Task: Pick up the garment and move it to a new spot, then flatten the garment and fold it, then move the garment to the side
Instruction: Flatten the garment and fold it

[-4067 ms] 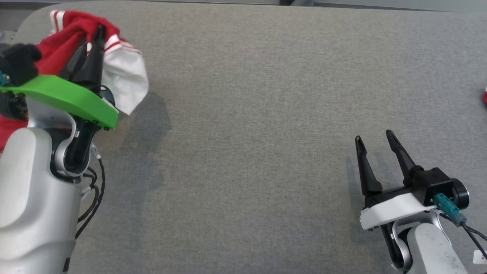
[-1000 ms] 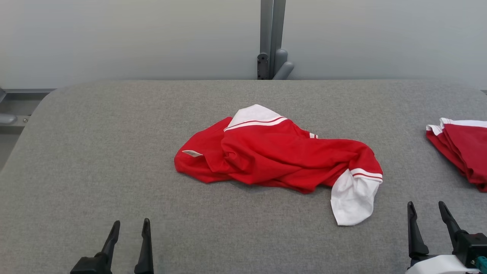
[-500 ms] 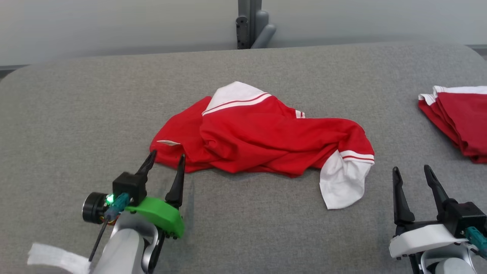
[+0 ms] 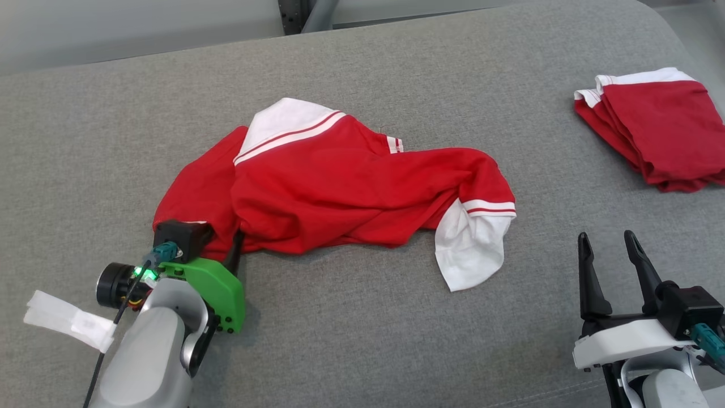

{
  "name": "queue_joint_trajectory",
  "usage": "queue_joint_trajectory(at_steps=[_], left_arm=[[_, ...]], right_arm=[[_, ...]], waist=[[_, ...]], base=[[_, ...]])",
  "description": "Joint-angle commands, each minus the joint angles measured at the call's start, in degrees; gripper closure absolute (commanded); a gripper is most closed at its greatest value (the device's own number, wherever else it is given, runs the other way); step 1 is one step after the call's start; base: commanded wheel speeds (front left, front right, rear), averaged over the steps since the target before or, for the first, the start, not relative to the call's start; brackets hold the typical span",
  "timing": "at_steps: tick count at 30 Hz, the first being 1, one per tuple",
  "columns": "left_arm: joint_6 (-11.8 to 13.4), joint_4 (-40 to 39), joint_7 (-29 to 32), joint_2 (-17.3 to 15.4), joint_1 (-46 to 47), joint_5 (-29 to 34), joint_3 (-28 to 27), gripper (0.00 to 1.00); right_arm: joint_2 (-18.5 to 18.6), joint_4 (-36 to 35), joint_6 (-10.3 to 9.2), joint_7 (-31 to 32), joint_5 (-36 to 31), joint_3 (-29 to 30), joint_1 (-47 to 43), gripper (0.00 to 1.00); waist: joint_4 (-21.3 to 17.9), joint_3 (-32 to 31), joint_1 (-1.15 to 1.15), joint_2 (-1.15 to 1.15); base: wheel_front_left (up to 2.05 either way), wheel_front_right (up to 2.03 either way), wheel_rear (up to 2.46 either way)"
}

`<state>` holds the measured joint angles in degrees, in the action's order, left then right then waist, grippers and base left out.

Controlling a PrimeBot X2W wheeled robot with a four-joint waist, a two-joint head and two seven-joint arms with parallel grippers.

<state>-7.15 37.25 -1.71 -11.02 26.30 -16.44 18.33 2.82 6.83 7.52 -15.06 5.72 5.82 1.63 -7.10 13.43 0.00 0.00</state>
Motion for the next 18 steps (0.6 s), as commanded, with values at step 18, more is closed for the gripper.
queue_joint_trajectory(at_steps=[18], left_arm=[[5.69,-59.27,35.10,-5.58,-3.14,-26.30,-2.61,1.00]], right_arm=[[0.16,0.72,-0.06,-0.16,2.40,0.20,0.83,0.00]], waist=[[3.21,-1.28,0.00,0.00]], base=[[0.00,0.00,0.00]])
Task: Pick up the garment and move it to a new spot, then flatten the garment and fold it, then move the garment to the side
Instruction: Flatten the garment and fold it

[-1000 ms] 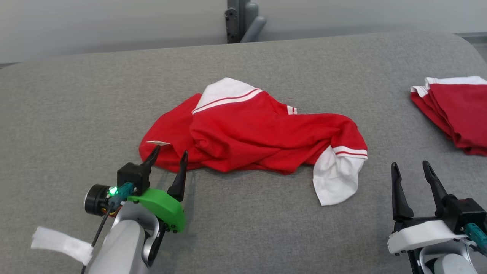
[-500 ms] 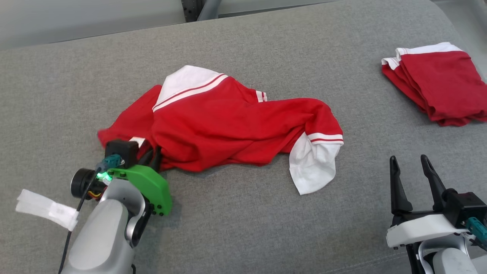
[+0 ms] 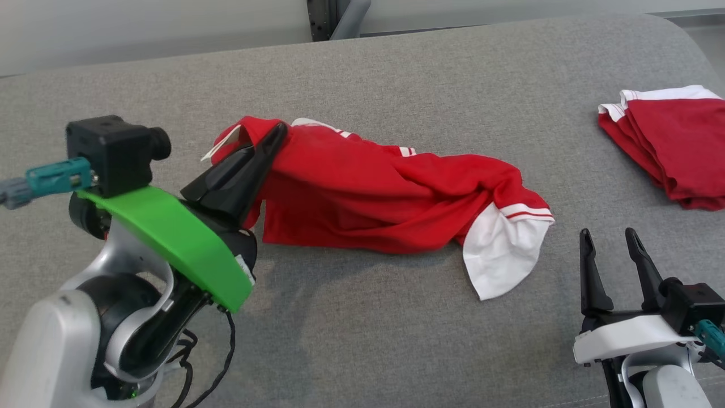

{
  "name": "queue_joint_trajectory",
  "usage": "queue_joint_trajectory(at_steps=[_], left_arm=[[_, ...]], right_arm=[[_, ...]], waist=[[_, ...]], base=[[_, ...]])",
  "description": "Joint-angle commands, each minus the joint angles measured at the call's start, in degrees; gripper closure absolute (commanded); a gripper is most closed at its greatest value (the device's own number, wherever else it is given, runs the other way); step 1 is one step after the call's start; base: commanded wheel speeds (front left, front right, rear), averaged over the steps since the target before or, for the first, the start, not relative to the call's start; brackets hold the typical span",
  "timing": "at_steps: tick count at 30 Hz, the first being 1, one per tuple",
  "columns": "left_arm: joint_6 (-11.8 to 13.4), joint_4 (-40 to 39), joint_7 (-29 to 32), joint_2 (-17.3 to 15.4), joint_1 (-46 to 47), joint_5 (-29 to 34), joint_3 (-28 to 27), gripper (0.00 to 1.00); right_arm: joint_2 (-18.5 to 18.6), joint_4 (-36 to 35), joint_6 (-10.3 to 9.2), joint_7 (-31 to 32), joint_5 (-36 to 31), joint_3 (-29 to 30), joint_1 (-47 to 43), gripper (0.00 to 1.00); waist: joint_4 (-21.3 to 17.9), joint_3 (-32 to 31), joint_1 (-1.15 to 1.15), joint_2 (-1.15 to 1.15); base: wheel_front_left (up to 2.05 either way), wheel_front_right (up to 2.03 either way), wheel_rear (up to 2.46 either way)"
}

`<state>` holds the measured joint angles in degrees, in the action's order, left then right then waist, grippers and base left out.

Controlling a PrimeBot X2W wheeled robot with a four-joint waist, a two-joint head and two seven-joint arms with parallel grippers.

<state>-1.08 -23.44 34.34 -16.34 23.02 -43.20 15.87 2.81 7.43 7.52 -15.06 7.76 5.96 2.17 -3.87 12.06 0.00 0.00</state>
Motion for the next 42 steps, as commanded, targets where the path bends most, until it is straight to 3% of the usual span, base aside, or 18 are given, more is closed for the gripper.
queue_joint_trajectory(at_steps=[1,5,9,13,17,24,29,31,32,37,42], left_arm=[[1.02,-1.73,1.54,-0.28,0.73,-0.97,-0.39,1.00],[6.69,-9.49,9.04,0.60,3.61,-6.29,-2.16,1.00],[10.21,-7.62,11.91,0.16,9.47,-7.13,-5.10,1.00],[6.50,0.59,10.93,-2.32,17.32,-3.57,-5.00,1.00],[0.67,11.86,8.26,-6.22,24.78,1.97,-3.10,1.00],[-3.20,32.48,5.71,-14.12,26.67,8.38,-2.48,1.00],[-4.54,41.14,0.27,-15.89,24.32,8.84,-3.19,1.00],[-4.91,43.95,-2.53,-16.37,23.74,9.06,-3.38,0.65],[-4.95,45.22,-4.20,-16.28,23.55,9.28,-3.54,0.00],[-4.42,47.42,-11.56,-14.87,22.79,10.51,-3.85,0.00],[-2.03,42.70,-20.14,-13.25,17.54,10.72,-5.78,0.00]], right_arm=[[0.18,0.24,-0.06,-0.16,0.66,-0.15,0.68,0.00],[0.18,0.39,-0.06,-0.16,1.69,-0.85,2.52,0.00],[0.18,1.04,-0.06,-0.16,2.13,-2.17,4.65,0.00],[0.17,1.39,-0.06,-0.16,2.27,-3.43,7.34,0.00],[0.18,1.89,-0.06,-0.16,2.73,-4.60,9.67,0.00],[0.15,2.76,-0.06,-0.16,4.09,-6.44,10.71,0.00],[0.15,2.85,-0.06,-0.16,4.32,-7.08,9.92,0.00],[0.16,2.75,-0.06,-0.16,4.12,-6.79,9.43,0.00],[0.15,2.73,-0.06,-0.16,3.88,-6.56,9.11,0.00],[0.17,2.11,-0.06,-0.16,1.65,-3.84,7.52,0.00],[0.18,0.86,-0.06,-0.16,-1.37,-0.42,5.21,0.00]], waist=[[-0.07,0.36,0.00,0.00],[-0.58,2.47,0.00,0.00],[-1.50,5.68,0.00,0.00],[-3.15,9.31,0.00,0.00],[-5.85,11.84,0.00,0.00],[-10.95,13.29,0.00,0.00],[-12.52,13.41,0.00,0.00],[-12.66,13.28,0.00,0.00],[-12.52,13.11,0.00,0.00],[-10.07,11.22,0.00,0.00],[-6.34,7.16,0.00,0.00]], base=[[0.00,0.00,0.00],[0.00,0.00,0.00],[0.00,0.00,0.00],[0.00,0.00,0.00],[0.00,0.00,0.00],[0.00,0.00,0.00],[0.00,0.00,0.00],[0.00,0.00,0.00],[0.00,0.00,0.00],[0.00,0.00,0.00],[0.00,0.00,0.00]])
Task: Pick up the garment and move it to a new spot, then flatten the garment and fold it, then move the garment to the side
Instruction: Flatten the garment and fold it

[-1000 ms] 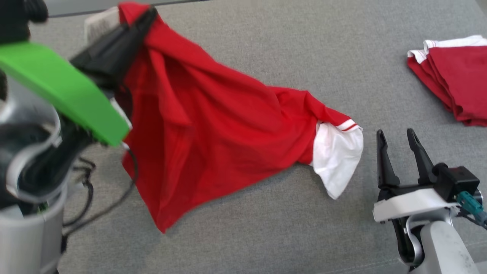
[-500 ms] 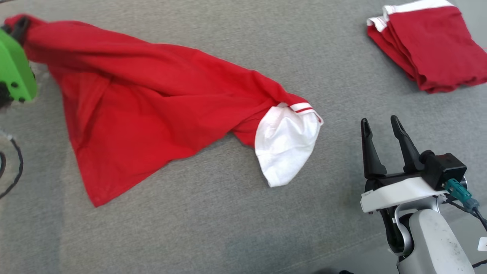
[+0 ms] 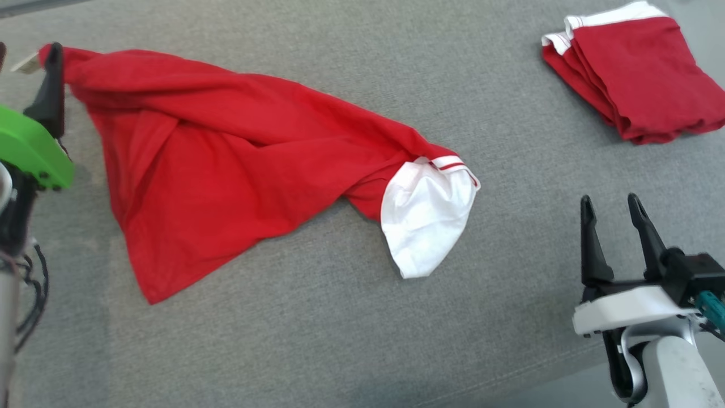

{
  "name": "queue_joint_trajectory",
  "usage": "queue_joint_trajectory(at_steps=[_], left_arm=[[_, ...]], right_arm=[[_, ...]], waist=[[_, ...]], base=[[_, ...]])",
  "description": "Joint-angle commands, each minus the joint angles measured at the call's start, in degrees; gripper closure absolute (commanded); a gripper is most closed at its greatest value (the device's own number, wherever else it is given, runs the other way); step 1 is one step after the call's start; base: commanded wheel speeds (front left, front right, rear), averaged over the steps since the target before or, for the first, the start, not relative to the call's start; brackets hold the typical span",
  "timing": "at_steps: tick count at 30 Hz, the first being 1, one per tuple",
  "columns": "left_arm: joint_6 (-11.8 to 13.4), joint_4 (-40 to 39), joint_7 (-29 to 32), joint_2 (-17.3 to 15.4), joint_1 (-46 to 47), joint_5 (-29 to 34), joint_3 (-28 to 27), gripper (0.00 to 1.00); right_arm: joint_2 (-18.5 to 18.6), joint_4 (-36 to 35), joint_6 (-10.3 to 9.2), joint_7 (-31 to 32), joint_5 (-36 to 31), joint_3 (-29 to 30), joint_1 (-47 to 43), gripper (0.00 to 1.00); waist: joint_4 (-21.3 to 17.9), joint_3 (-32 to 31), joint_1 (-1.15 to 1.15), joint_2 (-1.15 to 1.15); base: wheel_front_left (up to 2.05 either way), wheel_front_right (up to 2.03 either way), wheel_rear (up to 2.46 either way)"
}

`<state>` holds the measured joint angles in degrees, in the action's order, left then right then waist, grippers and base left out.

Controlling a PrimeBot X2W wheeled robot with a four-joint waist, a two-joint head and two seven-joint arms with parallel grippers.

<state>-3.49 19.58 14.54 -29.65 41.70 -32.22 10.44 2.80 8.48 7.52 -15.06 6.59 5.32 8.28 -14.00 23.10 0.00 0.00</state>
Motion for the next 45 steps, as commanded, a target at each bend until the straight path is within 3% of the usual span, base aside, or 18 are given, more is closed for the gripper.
queue_joint_trajectory(at_steps=[1,10,14,19,25,30,39,45], left_arm=[[1.08,-1.94,-2.26,0.66,-3.10,-0.48,-0.87,0.00],[5.67,-17.24,-15.90,8.58,-28.12,-0.85,-0.95,0.00],[6.62,-16.44,-25.30,13.93,-39.31,0.00,1.23,0.00],[6.16,-13.59,-29.33,17.84,-46.12,1.41,1.36,0.00],[3.74,-13.14,-29.73,20.72,-52.49,9.85,-2.93,0.00],[1.26,-12.77,-29.72,22.23,-54.35,13.11,-5.95,0.00],[-2.11,-12.42,-29.73,24.48,-54.16,16.41,-10.37,0.00],[-3.09,-11.91,-29.73,24.99,-53.90,17.58,-11.70,0.00]], right_arm=[[0.19,-0.56,-0.06,-0.16,-0.84,0.94,-1.43,0.00],[0.32,-2.72,-0.06,-0.16,-3.61,4.69,-7.69,0.00],[0.31,-2.37,-0.06,-0.16,-3.70,5.52,-11.13,0.00],[0.27,-1.48,-0.06,-0.16,-3.43,6.34,-14.50,0.00],[0.21,0.24,-0.06,-0.16,-3.32,6.96,-18.37,0.00],[0.19,0.97,-0.06,-0.16,-2.88,7.14,-19.16,0.00],[0.19,1.93,-0.06,-0.16,-2.35,6.73,-18.46,0.00],[0.19,2.12,-0.06,-0.16,-1.87,5.97,-18.15,0.00]], waist=[[4.64,-4.93,0.00,0.00],[11.42,-13.01,0.00,0.00],[14.19,-16.22,0.00,0.00],[16.37,-19.20,0.00,0.00],[18.15,-23.64,0.00,0.00],[18.50,-25.27,0.00,0.00],[17.92,-26.76,0.00,0.00],[17.22,-26.52,0.00,0.00]], base=[[0.00,0.00,0.00],[0.00,0.00,0.00],[0.00,0.00,0.00],[0.00,0.00,0.00],[0.00,0.00,0.00],[0.00,0.00,0.00],[0.00,0.00,0.00],[0.00,0.00,0.00]])
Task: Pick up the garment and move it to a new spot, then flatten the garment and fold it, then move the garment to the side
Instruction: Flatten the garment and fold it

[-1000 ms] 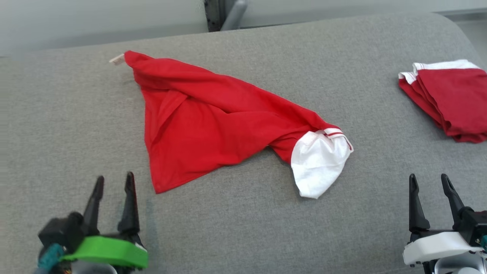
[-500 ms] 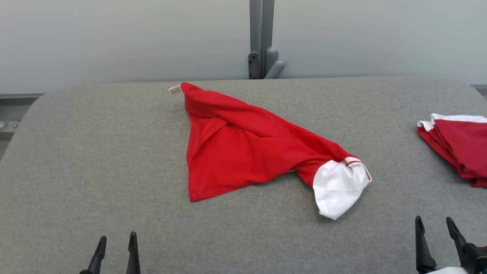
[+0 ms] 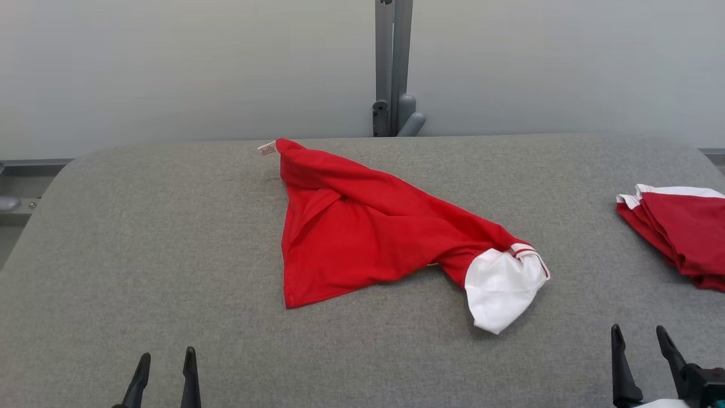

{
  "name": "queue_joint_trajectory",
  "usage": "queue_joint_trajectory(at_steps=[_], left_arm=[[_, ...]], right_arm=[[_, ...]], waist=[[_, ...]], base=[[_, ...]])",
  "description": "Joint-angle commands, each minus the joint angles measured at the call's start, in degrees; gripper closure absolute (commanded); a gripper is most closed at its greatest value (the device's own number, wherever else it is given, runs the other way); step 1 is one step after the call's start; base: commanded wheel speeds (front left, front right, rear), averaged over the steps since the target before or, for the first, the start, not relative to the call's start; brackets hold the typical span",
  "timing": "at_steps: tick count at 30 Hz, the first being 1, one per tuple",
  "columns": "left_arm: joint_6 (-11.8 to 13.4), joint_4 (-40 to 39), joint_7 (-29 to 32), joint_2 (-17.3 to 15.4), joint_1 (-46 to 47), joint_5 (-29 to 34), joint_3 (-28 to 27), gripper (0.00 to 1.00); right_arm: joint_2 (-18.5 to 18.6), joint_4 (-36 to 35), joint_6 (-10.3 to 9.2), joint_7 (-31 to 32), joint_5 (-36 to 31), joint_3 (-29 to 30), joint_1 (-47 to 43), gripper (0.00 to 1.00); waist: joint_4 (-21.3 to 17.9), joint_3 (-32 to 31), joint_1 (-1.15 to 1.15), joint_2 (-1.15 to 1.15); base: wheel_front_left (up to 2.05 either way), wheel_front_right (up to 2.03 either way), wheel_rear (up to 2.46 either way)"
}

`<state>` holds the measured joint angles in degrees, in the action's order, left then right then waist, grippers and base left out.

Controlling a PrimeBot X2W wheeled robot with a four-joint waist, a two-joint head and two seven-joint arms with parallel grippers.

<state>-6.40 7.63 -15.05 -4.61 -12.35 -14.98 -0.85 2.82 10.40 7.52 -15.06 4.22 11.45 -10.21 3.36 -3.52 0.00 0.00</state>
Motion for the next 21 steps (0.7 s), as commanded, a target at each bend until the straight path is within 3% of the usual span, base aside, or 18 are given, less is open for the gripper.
queue_joint_trajectory(at_steps=[1,9,14,21], left_arm=[[-0.30,0.12,-0.15,0.08,0.19,0.52,-0.53,0.00],[-0.91,3.22,-0.14,0.55,3.22,0.85,1.95,0.00],[-1.01,6.42,3.71,0.47,8.74,0.83,5.06,0.00],[-0.03,11.14,13.99,1.13,20.45,0.53,9.90,0.00]], right_arm=[[0.16,0.39,-0.06,-0.16,0.63,-0.28,0.28,0.00],[0.17,3.46,-0.06,1.04,4.84,-6.43,3.25,0.00],[0.20,1.12,-0.06,11.36,6.63,-11.50,7.25,0.00],[0.19,-4.76,-0.06,26.09,11.27,-14.65,11.16,0.00]], waist=[[-0.19,0.18,0.00,0.00],[-0.93,1.65,0.00,0.00],[-1.83,3.52,0.00,0.00],[-1.69,9.31,0.00,0.00]], base=[[0.00,0.00,0.00],[0.00,0.00,0.00],[0.00,0.00,0.00],[0.00,0.00,0.00]])
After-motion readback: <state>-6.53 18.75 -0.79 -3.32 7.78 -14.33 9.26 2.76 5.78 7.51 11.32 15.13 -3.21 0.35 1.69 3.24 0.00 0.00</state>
